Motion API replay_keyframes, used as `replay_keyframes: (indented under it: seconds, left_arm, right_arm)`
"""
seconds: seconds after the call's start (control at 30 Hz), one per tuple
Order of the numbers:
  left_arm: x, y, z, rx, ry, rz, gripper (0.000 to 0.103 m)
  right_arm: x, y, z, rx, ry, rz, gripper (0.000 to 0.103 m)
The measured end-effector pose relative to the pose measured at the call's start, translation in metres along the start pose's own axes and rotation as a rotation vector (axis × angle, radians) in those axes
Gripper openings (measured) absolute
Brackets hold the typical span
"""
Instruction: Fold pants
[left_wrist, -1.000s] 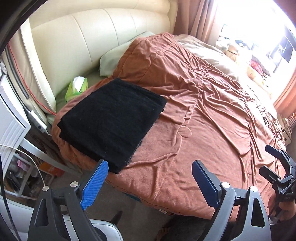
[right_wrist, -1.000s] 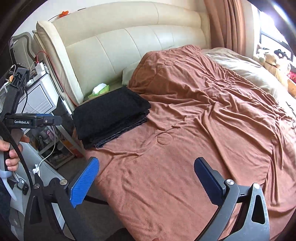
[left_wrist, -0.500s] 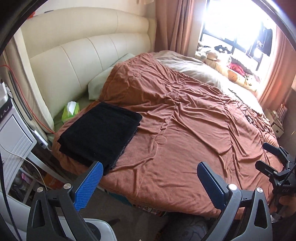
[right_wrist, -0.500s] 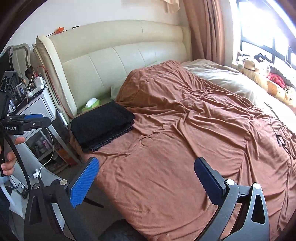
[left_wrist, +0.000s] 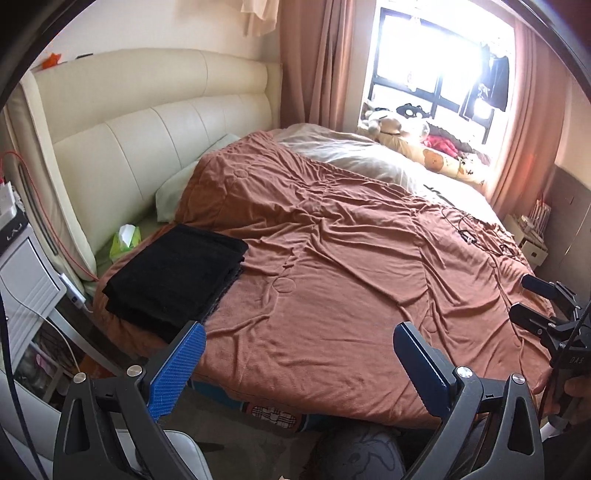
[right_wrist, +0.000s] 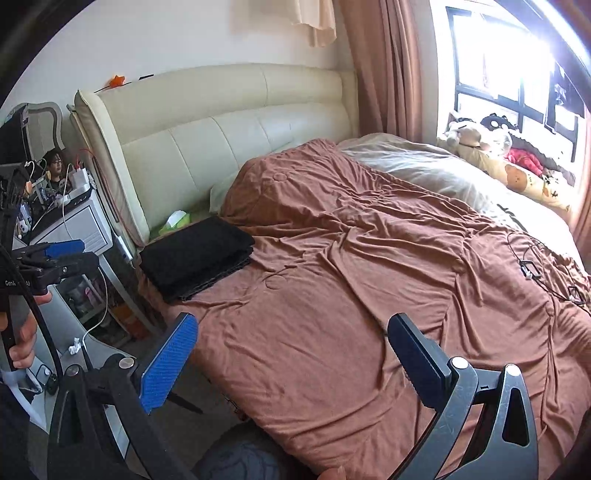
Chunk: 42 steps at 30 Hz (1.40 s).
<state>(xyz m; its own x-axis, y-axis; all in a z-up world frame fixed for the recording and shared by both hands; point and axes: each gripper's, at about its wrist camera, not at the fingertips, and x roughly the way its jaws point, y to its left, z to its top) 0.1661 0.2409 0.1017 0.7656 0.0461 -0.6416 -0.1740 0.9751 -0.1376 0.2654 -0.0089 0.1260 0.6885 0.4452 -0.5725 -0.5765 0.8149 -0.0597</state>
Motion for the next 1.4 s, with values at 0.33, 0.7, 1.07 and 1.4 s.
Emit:
replay_keyframes:
  seconds: [0.33, 0.7, 1.07, 1.4]
  left_arm:
    - [-0.017, -0.035, -0.032, 0.032, -0.064, -0.042, 0.102]
    - [-0.026, -0.071, -0.075, 0.101, -0.118, -0.052, 0.102]
    - [-0.035, -0.084, -0.117, 0.134, -0.171, -0.051, 0.102]
    - [-0.043, -0.09, -0.152, 0.103, -0.23, -0.079, 0.102]
  right_arm:
    - [-0.048, -0.014, -0.033, 0.02, -0.051, -0.064, 0.103]
    - [-0.077, -0.025, -0.08, 0.042, -0.052, -0.083, 0.103]
    - [-0.113, -0.031, -0.12, 0.091, -0.088, -0.091, 0.103]
    - [-0.129, -0.026, -0.159, 0.112, -0.118, -0.112, 0.103]
